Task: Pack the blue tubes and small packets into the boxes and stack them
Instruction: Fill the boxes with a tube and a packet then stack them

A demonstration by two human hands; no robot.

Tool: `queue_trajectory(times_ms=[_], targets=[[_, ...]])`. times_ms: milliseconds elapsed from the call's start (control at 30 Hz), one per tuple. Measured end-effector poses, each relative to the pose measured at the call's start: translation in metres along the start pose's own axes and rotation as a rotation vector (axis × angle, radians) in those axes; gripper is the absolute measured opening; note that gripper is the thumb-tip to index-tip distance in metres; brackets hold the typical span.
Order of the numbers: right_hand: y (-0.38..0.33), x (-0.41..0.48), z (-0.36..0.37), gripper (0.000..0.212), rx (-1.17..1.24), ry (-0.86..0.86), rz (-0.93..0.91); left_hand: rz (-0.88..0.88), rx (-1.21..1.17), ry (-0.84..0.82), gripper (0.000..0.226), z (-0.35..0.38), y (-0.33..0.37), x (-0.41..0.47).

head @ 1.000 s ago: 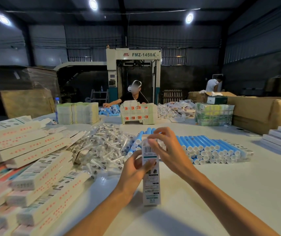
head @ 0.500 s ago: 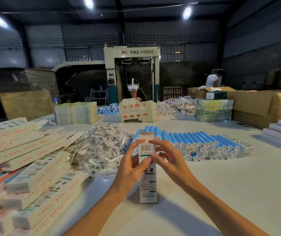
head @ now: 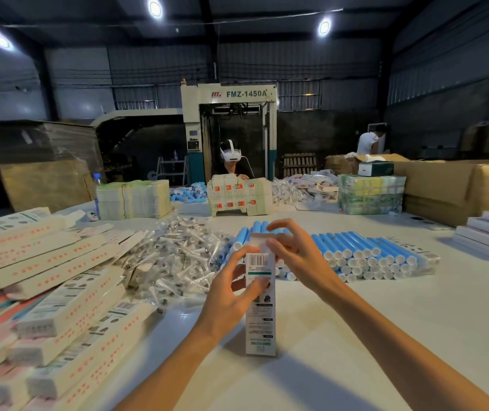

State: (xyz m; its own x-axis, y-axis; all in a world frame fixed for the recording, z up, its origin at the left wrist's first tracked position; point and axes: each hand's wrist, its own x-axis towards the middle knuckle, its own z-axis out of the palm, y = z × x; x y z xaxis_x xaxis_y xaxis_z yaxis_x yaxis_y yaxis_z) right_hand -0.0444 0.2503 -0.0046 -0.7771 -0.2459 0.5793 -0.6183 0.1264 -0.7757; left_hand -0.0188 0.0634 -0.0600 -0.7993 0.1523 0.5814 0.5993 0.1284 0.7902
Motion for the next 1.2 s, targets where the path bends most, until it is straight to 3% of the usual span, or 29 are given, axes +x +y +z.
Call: queue_trajectory(times_ms=[133, 233, 367, 500, 900, 1000, 1100, 1200], targets=[[-0.001, 0.013, -0.003, 0.009, -0.265, -0.056, -0.121, 0.001, 0.001, 0.003, 0.050, -0.001, 0.001, 0.000], [-0.001, 0.012, -0.008, 0.020, -0.321, -0.072, -0.159, -0.009, 0.000, -0.009, 0.057, 0.000, 0.001, 0.000], [-0.005, 0.007, -0.013, 0.009, -0.227, -0.150, -0.118, -0.020, -0.013, -0.011, 0.065, -0.001, -0.001, 0.000], [-0.003, 0.005, -0.012, 0.010, -0.181, -0.117, -0.120, -0.037, -0.021, 0.007, 0.066, -0.001, -0.002, 0.001], [-0.014, 0.009, -0.013, 0.010, -0.059, -0.122, 0.121, -0.038, -0.076, 0.006, 0.075, 0.000, -0.003, -0.001], [-0.016, 0.007, -0.013, 0.013, -0.074, -0.159, 0.151, -0.033, -0.048, -0.014, 0.068, -0.003, -0.003, 0.000], [-0.012, -0.005, -0.011, 0.018, -0.021, -0.188, 0.117, -0.024, -0.035, -0.003, 0.063, -0.001, -0.004, 0.000], [0.002, -0.020, -0.003, 0.022, -0.037, -0.052, 0.007, 0.020, -0.025, 0.012, 0.056, 0.001, -0.005, 0.000]])
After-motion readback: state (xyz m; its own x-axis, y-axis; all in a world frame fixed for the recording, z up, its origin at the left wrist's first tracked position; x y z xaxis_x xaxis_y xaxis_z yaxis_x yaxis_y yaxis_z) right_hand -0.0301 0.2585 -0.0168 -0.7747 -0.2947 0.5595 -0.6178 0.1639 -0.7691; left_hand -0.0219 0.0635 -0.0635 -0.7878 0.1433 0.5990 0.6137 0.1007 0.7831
